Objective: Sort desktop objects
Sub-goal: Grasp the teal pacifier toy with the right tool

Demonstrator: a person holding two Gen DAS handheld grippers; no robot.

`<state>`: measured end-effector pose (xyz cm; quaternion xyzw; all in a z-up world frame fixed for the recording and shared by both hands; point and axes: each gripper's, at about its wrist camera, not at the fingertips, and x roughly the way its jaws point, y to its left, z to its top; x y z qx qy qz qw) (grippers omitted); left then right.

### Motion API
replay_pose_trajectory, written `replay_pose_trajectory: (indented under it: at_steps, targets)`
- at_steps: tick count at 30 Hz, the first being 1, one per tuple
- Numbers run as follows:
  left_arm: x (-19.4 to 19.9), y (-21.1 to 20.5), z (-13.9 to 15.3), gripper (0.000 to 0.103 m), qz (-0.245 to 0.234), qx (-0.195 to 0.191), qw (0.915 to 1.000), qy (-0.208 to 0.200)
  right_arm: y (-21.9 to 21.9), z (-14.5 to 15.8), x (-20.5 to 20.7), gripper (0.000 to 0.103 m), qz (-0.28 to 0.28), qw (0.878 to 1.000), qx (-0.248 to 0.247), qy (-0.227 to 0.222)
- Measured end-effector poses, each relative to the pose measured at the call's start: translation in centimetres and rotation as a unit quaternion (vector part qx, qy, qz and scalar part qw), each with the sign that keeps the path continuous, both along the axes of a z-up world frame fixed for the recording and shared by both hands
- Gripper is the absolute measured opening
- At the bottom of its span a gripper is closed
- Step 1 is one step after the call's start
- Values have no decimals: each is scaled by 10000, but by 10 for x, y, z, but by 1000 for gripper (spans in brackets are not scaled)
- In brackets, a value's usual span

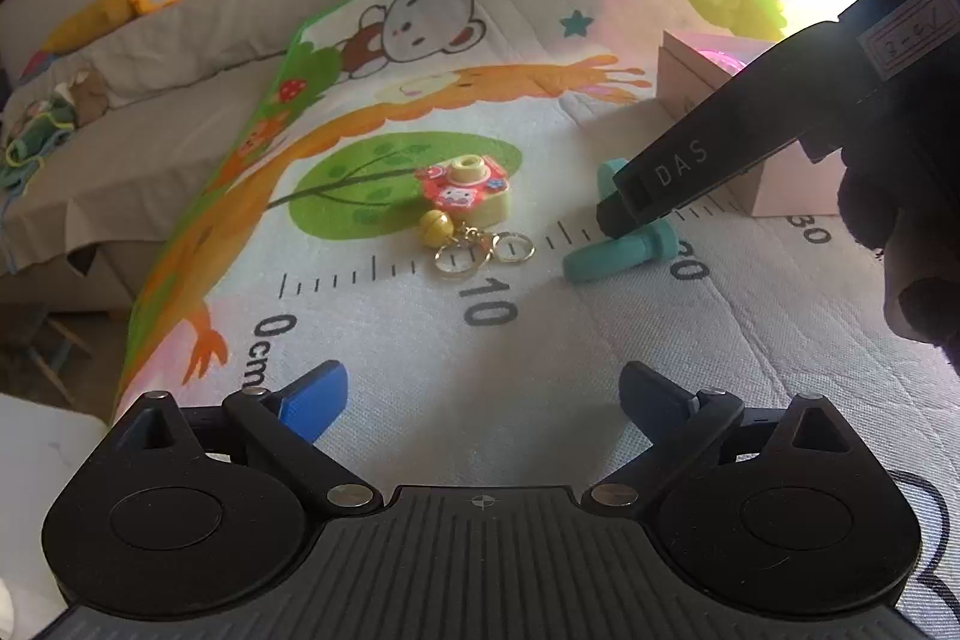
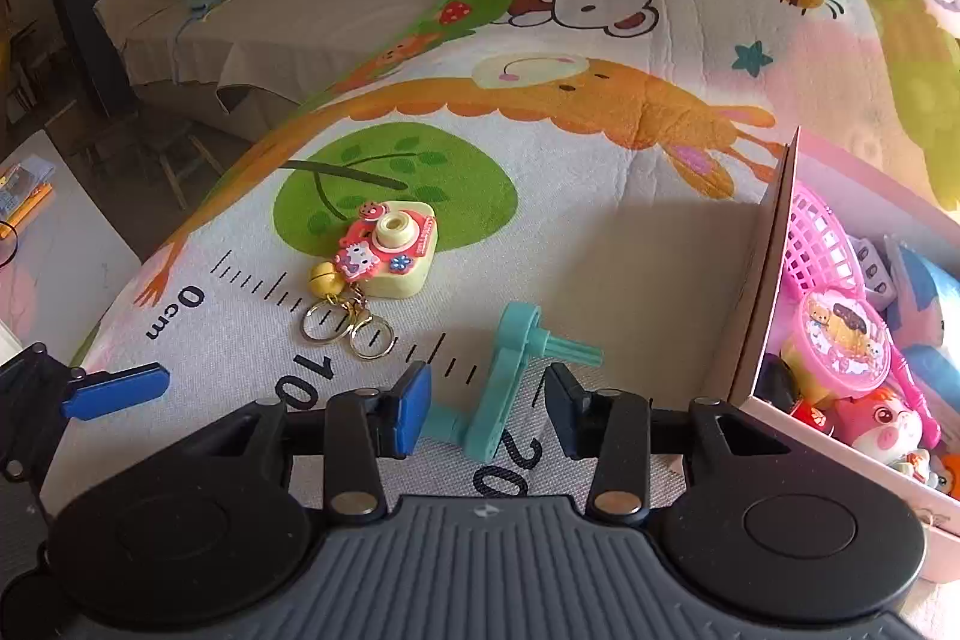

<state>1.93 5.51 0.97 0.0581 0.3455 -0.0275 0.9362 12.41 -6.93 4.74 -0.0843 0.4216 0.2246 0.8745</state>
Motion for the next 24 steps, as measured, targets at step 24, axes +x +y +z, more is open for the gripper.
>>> replay_pose_trajectory:
  at_steps: [24]
  targets:
    - [-1, 2, -5, 102, 17, -116, 9999, 27, -12, -12, -13, 16, 26, 10000, -76, -27]
